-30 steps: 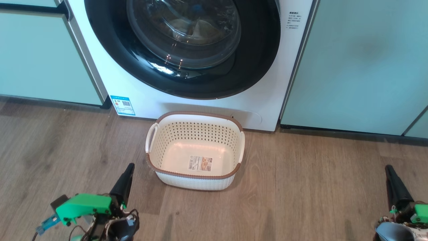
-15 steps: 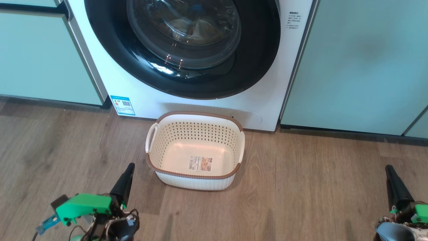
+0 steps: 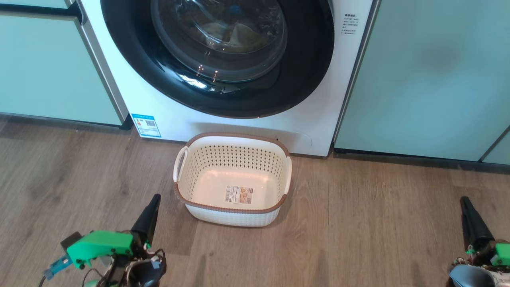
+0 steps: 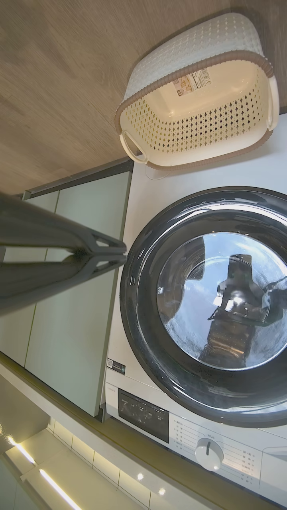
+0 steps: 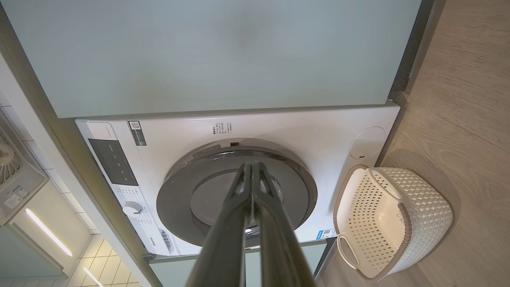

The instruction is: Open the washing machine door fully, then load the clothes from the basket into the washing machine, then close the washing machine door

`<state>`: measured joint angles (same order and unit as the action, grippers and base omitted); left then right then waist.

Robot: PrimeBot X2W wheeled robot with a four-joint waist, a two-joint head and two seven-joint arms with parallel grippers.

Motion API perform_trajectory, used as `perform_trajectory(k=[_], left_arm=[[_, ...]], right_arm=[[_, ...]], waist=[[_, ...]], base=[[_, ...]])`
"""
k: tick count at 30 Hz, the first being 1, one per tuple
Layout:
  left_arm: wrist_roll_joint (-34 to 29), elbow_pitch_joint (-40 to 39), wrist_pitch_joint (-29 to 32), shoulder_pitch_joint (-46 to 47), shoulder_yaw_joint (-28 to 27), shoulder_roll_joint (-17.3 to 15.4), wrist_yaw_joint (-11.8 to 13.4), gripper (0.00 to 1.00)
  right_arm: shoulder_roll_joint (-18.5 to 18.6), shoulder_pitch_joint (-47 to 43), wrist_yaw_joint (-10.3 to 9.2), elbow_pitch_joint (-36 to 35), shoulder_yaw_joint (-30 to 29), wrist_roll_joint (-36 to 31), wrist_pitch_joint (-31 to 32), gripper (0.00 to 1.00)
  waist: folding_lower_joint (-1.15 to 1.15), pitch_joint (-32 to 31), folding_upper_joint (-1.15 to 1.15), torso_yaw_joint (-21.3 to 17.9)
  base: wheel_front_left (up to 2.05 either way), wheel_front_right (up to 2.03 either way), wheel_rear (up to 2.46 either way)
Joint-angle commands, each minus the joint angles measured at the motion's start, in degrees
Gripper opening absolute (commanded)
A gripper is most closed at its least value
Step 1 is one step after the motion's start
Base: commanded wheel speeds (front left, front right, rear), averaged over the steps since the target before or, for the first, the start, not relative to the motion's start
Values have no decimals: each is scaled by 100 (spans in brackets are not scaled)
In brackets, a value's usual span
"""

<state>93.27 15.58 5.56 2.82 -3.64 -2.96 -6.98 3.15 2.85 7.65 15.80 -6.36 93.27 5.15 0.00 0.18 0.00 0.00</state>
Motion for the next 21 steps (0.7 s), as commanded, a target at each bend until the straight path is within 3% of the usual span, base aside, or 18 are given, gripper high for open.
perform_trajectory(k=[1, 21], left_arm=[[-54, -156, 38, 331, -220, -43, -51, 0], [-69, -156, 52, 333, -238, -30, -51, 0]], right_arm=[[46, 324, -16, -183, 82, -29, 55, 0], [28, 326, -16, -182, 57, -50, 75, 0]], waist=[[0, 0, 0, 0], [0, 0, 0, 0]], base=[[0, 0, 0], [0, 0, 0]])
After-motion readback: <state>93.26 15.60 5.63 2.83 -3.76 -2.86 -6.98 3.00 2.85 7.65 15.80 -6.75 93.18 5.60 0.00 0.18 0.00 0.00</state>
